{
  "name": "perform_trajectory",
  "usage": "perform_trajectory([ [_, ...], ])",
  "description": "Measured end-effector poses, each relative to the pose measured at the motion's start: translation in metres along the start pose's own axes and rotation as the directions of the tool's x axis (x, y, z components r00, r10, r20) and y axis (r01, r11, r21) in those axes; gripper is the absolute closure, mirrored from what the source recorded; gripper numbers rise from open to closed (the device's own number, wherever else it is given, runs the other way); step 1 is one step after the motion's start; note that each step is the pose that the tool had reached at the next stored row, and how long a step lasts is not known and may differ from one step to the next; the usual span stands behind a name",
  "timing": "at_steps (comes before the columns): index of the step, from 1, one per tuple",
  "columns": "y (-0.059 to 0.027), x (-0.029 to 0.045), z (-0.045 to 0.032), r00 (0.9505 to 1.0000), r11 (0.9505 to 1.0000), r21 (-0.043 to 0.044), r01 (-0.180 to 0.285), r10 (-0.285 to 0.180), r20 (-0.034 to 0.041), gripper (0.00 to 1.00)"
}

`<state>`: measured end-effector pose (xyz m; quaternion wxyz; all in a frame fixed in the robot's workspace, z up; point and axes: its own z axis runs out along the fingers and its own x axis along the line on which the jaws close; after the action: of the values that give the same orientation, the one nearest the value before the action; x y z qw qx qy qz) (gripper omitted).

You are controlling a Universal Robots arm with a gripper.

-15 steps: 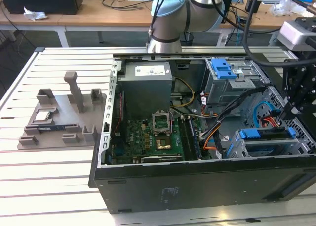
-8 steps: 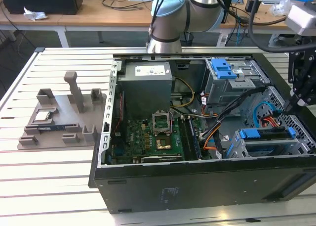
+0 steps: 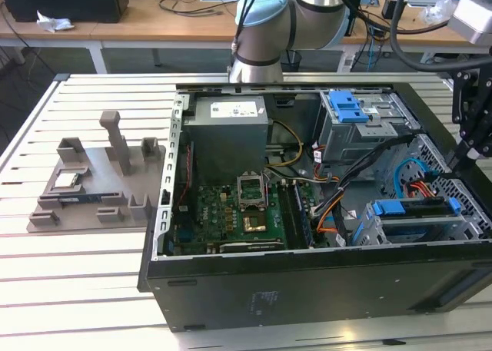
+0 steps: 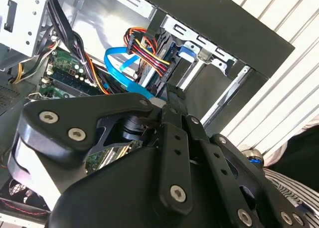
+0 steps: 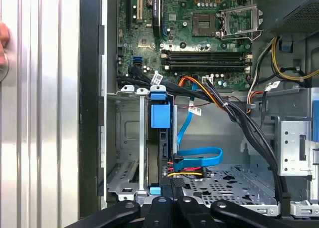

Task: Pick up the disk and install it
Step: 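Insert the second disk wire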

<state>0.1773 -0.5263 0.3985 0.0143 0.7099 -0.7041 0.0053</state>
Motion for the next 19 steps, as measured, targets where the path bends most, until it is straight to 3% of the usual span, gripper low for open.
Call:
perform_trajectory([
  [4,0.0,0.0,-0.0003,1.0,1.0,0.0,0.0,0.0,0.0002,0.89],
  [6,0.0,0.0,-0.0005,1.0,1.0,0.0,0.0,0.0,0.0003,0.76],
  [7,0.0,0.0,-0.0005,1.0,1.0,0.0001,0.0,0.0,0.0004,0.76],
  [8,0.0,0.0,-0.0005,1.0,1.0,0.0001,0.0,0.0,0.0004,0.7],
  [14,0.0113,-0.0016,0.0143,1.0,1.0,0.0,0.0,0.0,0.0006,0.7],
  [19,0.013,-0.002,0.0237,1.0,1.0,0.0001,0.0,0.0,0.002,0.7],
])
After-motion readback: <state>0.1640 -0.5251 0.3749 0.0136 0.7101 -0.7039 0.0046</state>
